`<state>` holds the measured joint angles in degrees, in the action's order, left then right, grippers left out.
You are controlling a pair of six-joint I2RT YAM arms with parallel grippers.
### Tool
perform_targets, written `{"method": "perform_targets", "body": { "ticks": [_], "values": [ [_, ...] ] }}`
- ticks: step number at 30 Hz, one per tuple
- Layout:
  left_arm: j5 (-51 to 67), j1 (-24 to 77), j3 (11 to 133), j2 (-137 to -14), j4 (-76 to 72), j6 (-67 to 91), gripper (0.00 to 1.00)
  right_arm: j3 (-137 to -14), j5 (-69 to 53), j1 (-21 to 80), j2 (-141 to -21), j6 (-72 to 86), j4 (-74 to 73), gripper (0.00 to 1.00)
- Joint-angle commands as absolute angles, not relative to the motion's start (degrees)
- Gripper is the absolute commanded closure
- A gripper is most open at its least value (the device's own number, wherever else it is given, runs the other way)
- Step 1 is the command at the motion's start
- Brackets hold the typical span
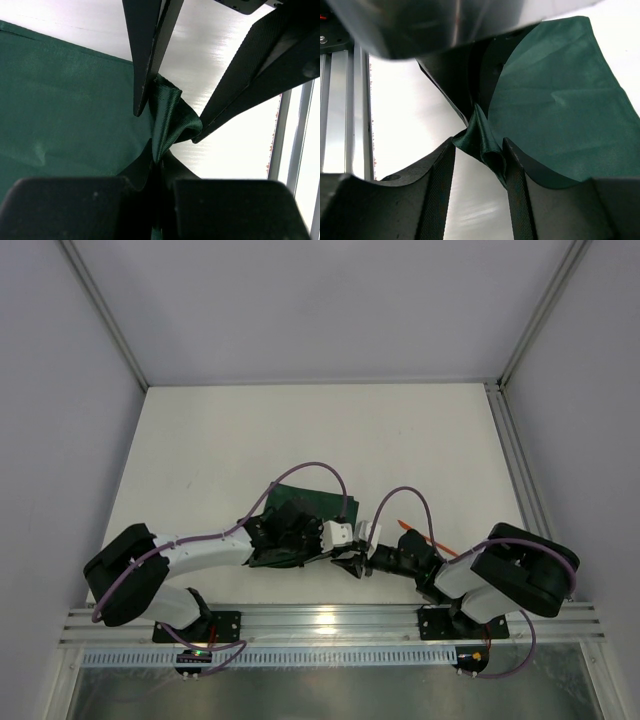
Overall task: Fold the napkin into a case and place the utensils inside
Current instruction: Pick up the lower triangle-folded napkin from the center of the board.
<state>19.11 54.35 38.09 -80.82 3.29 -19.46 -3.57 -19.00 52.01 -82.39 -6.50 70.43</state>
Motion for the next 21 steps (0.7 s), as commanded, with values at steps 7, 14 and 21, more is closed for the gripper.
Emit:
{"method": "perform_targets", "body": {
  "ticks": [7,14,21],
  "values": [
    [20.21,54.14,38.59,-80.33,1.41,-18.46,0.96,-5.63,-19.08,52.21,-85.52,-3.25,81.74,0.69],
    [19.69,54.14,37.62,-79.98,1.05,-18.28,0.85,-6.94,-18.72,52.21,-84.12,-1.85,77.0,0.87],
    [19.6,54.14,35.69,-77.87,1.23,-18.72,0.54,-9.57,-17.84,52.21,-80.52,1.3,66.91,0.96]
  ]
}}
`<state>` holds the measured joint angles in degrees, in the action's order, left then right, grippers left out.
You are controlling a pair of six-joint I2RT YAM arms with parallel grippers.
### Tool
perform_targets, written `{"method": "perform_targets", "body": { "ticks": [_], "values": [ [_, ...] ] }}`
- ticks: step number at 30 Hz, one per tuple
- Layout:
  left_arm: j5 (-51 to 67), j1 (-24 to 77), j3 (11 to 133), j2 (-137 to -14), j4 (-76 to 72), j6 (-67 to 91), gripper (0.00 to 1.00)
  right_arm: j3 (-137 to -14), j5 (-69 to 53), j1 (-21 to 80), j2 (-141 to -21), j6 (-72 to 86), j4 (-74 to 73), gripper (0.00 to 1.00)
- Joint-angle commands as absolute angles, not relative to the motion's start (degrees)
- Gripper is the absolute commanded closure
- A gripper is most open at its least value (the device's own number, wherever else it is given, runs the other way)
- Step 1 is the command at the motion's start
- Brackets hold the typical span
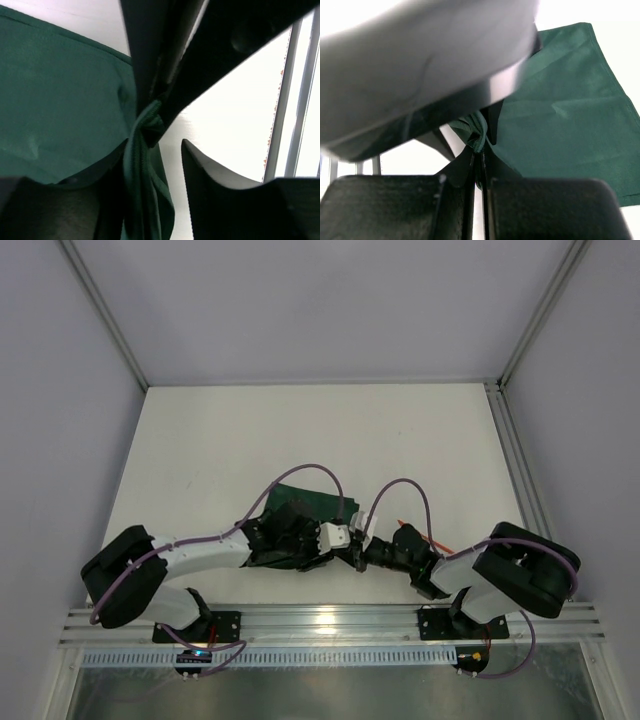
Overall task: Fold the napkin into a case and place the utensils inside
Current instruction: Pick up the lower triangle-folded napkin from the center of the board, then fold the lower triangle-folded napkin at the center of the board.
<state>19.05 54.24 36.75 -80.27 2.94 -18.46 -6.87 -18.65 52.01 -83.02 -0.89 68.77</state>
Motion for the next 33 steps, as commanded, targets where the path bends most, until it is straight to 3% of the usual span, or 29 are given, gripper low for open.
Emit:
{"method": "perform_targets", "body": {
  "ticks": [1,3,7,12,16,27,33],
  "values": [
    [19.43,54.23,35.42,-77.61,1.14,-18.81,0.52,-10.02,-17.84,52.21,-80.07,1.84,65.75,0.96],
    [18.72,54.32,34.9,-77.08,0.53,-18.55,0.47,-10.63,-17.84,52.03,-79.02,3.24,63.91,0.96],
    [13.12,55.19,34.1,-76.47,-1.83,-17.67,0.47,-10.72,-18.02,51.24,-77.09,5.53,62.14,0.96],
    [3.26,58.45,33.75,-75.5,-4.22,-19.94,0.61,-12.48,-18.37,50.45,-74.27,5.54,55.29,0.96],
    [1.41,58.62,35.5,-75.06,4.27,-23.37,0.64,-12.39,-18.89,49.57,-73.3,5.62,54.32,0.96],
    [-2.28,58.89,33.31,-72.16,13.26,-25.49,0.6,-11.16,-20.21,48.16,-72.6,7.56,54.93,0.96],
    [-2.46,59.32,30.32,-71.63,13.1,-25.22,0.52,-11.42,-20.57,48.08,-72.6,7.65,54.84,0.96]
  ]
}}
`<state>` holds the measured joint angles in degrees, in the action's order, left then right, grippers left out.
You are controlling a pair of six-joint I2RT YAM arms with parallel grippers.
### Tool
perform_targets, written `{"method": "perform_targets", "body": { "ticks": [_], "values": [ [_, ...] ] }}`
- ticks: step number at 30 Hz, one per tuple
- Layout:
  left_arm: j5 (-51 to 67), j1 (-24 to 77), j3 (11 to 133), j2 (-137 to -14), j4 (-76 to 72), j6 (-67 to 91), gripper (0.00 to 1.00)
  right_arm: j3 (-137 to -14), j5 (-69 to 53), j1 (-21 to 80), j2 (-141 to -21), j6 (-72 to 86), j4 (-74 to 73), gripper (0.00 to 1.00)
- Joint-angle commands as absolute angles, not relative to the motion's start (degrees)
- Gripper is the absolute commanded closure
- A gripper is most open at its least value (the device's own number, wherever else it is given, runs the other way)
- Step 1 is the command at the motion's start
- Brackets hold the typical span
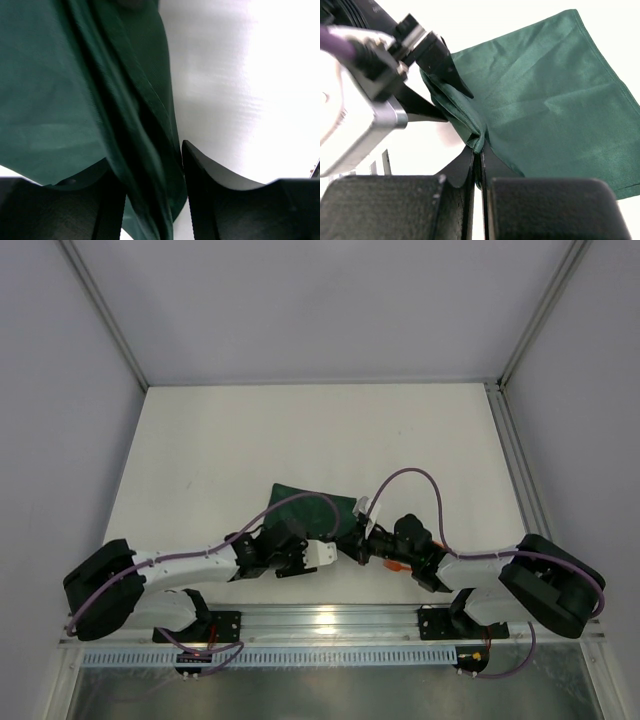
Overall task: Fold the napkin into a case and place the utensils inside
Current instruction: Fold the lower triangle-folded napkin at the center of the board.
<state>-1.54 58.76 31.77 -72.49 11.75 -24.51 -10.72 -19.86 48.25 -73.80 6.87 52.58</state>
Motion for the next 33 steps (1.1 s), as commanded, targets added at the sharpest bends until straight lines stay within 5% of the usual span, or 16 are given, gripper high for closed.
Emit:
{"method": "perform_targets", "body": {
  "ticks": [1,12,16,19,33],
  "values": [
    [-2.55,59.41,29.97,-71.8,13.1,-25.57,0.51,-11.51,-20.65,48.16,-72.6,7.65,54.84,0.96],
    [-7.2,63.28,25.23,-73.74,6.16,-27.51,0.45,-10.46,-20.92,48.08,-72.25,8.79,55.9,0.96],
    [-10.36,63.28,23.55,-73.39,5.18,-29.18,0.68,-10.37,-21.18,48.08,-70.4,8.61,53.88,0.96],
    [-10.9,63.19,24.17,-72.78,7.46,-29.09,0.75,-10.28,-21.09,48.08,-69.26,8.26,52.74,0.96],
    [-9.32,54.15,22.85,-71.46,11.51,-32.95,0.71,-8.18,-21.71,47.02,-66.27,9.4,51.06,0.96]
  ]
}}
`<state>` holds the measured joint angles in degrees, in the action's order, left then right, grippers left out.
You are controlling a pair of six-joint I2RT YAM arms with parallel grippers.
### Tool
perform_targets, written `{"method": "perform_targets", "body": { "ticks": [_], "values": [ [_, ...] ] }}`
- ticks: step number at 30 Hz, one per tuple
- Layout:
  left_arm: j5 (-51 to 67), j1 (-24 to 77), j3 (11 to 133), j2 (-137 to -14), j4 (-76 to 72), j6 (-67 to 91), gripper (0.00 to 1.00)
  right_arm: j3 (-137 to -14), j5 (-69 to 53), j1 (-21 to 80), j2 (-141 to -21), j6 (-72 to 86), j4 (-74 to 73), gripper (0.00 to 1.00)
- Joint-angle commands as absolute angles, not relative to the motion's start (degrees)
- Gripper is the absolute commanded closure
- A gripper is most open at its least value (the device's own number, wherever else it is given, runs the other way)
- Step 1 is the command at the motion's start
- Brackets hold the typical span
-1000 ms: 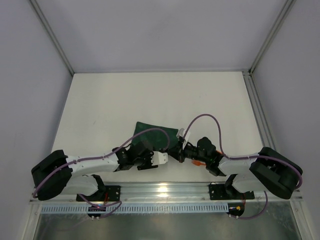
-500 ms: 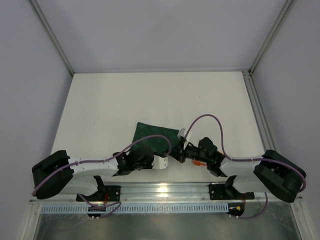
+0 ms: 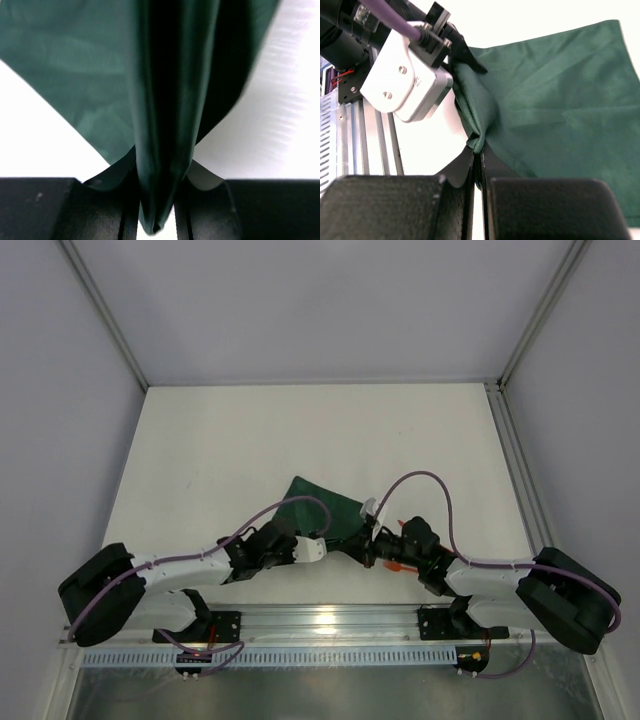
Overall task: Fold the napkin into a case and place the utensils inside
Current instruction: Fold the lower triangle-folded napkin at the center of the board.
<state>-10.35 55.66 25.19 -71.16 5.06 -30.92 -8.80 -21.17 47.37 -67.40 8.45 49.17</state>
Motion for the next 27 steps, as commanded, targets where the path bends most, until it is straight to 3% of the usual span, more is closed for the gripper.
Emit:
{"method": "perform_targets", "body": {
  "ticks": [1,10,14,16,27],
  "values": [
    [-9.23,54.05,22.94,-71.46,11.43,-33.22,0.71,-8.0,-21.8,47.02,-66.36,9.58,51.15,0.96],
    [-8.09,52.91,22.24,-71.72,11.69,-35.42,0.77,-7.03,-22.06,47.02,-66.71,10.46,52.29,0.96],
    [-6.51,52.56,23.2,-71.54,12.39,-35.59,0.9,-6.86,-22.32,47.02,-66.88,10.55,52.21,0.96],
    [-3.7,51.86,25.65,-71.37,16.15,-35.77,1.0,-6.94,-22.67,47.11,-66.88,10.9,52.12,0.96],
    [11.59,48.6,43.32,-72.86,52.45,-35.07,1.0,-9.06,-28.39,47.02,-63.99,15.73,44.65,0.96]
  ]
}}
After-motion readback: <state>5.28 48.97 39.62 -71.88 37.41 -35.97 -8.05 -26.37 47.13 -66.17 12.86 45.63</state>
